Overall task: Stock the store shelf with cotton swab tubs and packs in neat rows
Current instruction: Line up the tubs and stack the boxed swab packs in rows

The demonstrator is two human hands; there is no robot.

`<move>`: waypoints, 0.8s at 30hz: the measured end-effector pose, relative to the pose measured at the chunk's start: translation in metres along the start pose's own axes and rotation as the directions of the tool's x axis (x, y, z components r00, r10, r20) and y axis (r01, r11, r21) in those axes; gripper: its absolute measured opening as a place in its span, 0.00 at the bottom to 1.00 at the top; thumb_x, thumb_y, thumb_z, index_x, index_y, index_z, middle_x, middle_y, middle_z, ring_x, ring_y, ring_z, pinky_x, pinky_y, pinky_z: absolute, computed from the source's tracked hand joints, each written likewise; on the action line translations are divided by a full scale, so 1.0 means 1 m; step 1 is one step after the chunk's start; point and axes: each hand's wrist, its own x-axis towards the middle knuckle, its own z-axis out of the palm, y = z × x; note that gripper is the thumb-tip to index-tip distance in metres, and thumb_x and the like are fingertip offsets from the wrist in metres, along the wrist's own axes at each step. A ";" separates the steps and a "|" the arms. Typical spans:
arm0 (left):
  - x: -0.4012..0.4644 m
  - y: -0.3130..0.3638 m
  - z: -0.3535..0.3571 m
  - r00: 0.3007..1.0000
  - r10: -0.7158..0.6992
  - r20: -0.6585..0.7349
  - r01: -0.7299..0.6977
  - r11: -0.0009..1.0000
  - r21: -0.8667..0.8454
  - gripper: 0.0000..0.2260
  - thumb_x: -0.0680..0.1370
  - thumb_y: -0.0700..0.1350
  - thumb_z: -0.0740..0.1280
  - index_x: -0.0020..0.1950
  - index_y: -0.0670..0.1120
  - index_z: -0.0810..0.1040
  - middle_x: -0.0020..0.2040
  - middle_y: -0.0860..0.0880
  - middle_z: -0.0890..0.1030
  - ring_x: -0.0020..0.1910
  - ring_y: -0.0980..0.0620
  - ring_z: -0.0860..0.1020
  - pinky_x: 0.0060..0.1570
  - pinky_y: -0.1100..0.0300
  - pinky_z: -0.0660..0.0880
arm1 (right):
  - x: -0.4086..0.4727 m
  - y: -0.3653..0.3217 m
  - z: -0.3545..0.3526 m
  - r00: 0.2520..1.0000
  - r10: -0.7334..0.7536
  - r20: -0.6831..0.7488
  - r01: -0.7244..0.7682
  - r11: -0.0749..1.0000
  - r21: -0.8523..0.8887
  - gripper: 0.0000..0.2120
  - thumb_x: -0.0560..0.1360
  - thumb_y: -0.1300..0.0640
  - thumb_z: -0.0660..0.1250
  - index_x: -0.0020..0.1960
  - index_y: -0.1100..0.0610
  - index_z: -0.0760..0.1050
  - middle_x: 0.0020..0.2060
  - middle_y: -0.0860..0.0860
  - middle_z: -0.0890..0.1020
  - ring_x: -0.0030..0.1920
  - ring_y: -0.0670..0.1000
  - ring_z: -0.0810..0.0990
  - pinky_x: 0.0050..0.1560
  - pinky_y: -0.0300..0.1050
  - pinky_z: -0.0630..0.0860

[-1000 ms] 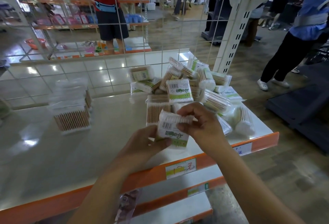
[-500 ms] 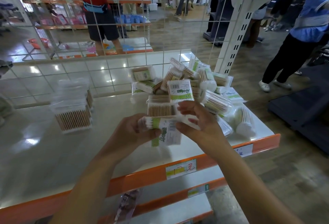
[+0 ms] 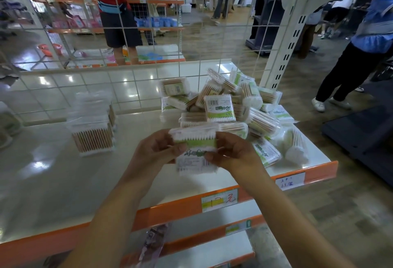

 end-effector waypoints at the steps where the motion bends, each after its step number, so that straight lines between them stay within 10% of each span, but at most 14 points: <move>1: -0.001 -0.001 0.000 1.000 -0.028 0.000 0.028 0.998 -0.054 0.13 0.60 0.40 0.78 0.41 0.50 0.84 0.39 0.50 0.84 0.39 0.54 0.82 0.36 0.62 0.78 | 0.001 0.000 0.000 1.000 0.004 -0.025 -0.003 0.998 0.058 0.16 0.66 0.62 0.74 0.49 0.48 0.79 0.40 0.46 0.83 0.40 0.46 0.80 0.42 0.41 0.78; 16: -0.008 -0.001 -0.010 0.993 -0.111 -0.030 0.104 0.979 -0.173 0.11 0.63 0.41 0.71 0.44 0.41 0.80 0.41 0.46 0.84 0.40 0.51 0.82 0.40 0.61 0.79 | 0.008 -0.002 0.017 0.983 0.034 -0.178 0.028 0.941 0.337 0.15 0.66 0.71 0.71 0.47 0.58 0.71 0.42 0.63 0.78 0.38 0.52 0.80 0.34 0.41 0.77; 21: -0.012 -0.001 -0.011 0.997 -0.025 -0.077 -0.001 0.947 -0.320 0.12 0.59 0.40 0.75 0.41 0.43 0.81 0.40 0.47 0.84 0.39 0.51 0.82 0.38 0.62 0.78 | 0.014 0.002 0.036 0.947 -0.086 -0.309 0.111 0.992 0.065 0.13 0.67 0.68 0.72 0.40 0.53 0.72 0.34 0.45 0.79 0.36 0.46 0.77 0.39 0.44 0.75; 24: -0.019 0.001 -0.013 0.981 0.143 -0.131 -0.157 0.982 -0.102 0.08 0.64 0.38 0.74 0.41 0.45 0.81 0.39 0.51 0.84 0.38 0.55 0.81 0.39 0.66 0.76 | 0.016 -0.003 0.049 0.931 -0.207 -0.300 0.165 0.973 -0.159 0.14 0.72 0.65 0.69 0.43 0.45 0.75 0.38 0.43 0.80 0.36 0.39 0.77 0.36 0.34 0.74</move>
